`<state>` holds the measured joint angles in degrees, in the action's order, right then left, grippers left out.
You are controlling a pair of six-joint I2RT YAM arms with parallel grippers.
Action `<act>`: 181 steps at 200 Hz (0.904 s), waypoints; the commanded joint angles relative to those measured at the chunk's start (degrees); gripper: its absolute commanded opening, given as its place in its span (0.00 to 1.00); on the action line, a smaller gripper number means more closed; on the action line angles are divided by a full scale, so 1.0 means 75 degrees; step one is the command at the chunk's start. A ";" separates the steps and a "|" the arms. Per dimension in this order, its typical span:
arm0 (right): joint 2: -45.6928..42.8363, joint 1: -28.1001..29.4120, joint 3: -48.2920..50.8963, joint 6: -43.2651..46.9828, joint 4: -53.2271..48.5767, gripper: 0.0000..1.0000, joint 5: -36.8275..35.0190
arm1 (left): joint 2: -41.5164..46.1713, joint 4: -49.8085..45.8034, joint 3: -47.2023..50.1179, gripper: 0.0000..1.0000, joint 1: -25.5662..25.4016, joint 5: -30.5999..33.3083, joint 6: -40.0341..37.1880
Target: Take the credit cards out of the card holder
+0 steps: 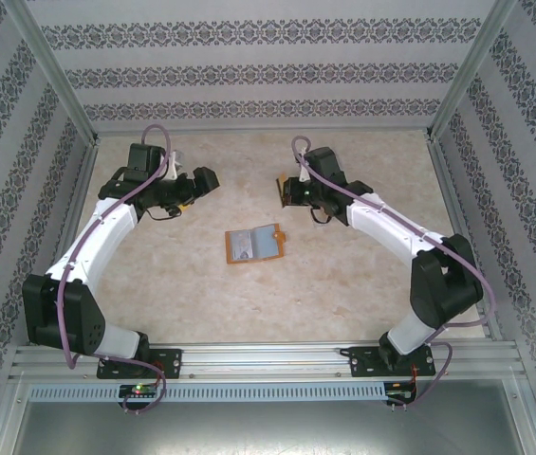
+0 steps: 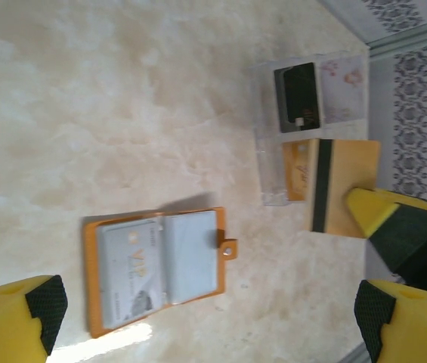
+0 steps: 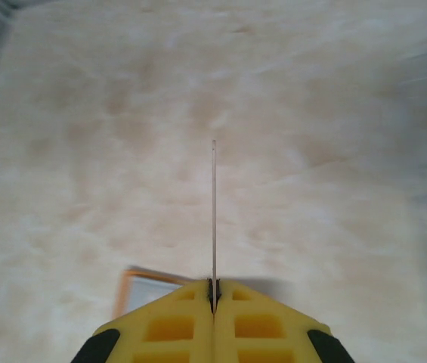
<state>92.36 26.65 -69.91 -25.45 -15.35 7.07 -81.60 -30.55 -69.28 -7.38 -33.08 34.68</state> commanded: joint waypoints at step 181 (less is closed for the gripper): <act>0.0811 -0.1746 -0.0277 0.3150 -0.0895 0.00 -0.0492 | -0.0993 0.0299 -0.0060 1.00 0.0101 0.0208 -0.0311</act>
<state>98.32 14.37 -70.67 -3.64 -21.69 5.08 -87.81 -30.22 -67.88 -7.38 -30.61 33.98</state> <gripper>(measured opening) 0.056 0.994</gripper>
